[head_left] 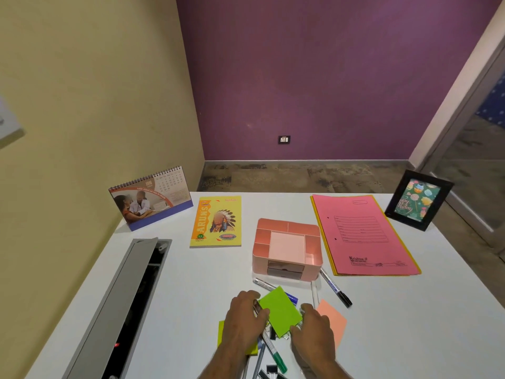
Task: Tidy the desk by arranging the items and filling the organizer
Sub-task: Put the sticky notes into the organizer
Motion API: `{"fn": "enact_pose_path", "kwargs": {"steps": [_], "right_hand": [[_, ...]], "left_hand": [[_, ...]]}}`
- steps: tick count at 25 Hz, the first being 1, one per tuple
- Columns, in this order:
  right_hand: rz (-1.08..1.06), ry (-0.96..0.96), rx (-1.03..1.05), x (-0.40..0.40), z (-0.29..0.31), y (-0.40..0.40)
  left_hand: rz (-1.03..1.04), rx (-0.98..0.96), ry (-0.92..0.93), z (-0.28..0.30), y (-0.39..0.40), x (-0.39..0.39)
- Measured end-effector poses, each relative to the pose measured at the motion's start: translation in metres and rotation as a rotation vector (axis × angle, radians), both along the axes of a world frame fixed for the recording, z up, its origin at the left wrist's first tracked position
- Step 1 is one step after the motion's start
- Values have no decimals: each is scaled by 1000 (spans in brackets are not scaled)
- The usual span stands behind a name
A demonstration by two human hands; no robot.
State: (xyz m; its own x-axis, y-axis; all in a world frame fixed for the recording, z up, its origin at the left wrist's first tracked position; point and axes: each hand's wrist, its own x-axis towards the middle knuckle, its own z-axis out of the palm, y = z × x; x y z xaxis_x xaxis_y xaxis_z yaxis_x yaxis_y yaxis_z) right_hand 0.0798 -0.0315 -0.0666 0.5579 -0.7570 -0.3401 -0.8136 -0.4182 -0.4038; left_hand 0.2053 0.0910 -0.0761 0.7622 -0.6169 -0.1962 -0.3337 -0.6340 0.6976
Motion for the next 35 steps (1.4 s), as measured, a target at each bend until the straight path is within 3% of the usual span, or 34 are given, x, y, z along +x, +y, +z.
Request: {"fn": "enact_pose_path", "kwargs": {"steps": [7,11,14,17,19,21,26,35], "right_hand": [[-410,-389,200,2,10,-8],[-598,-648,482,-2,21,-25],[-592,-748,634,-3,33,-35],[-580,-797,611,-7,48,-46],[-548,-737,535,-13,44,-56],[-439,-526,339,-22,32,-66],[-22,57,43,-41,26,-67],[244,297,-8,-42,24,-68]], "left_hand": [[-20,55,-80,9,-18,9],[-79,-38,-89,24,-33,14],[-109,-156,-72,38,-46,18],[-112,-259,-33,59,-62,21],[-134,-309,36,76,-75,26],[-134,-359,33,90,-89,33],[-40,-394,-229,126,-130,52],[-106,-122,-278,119,-177,64]]}}
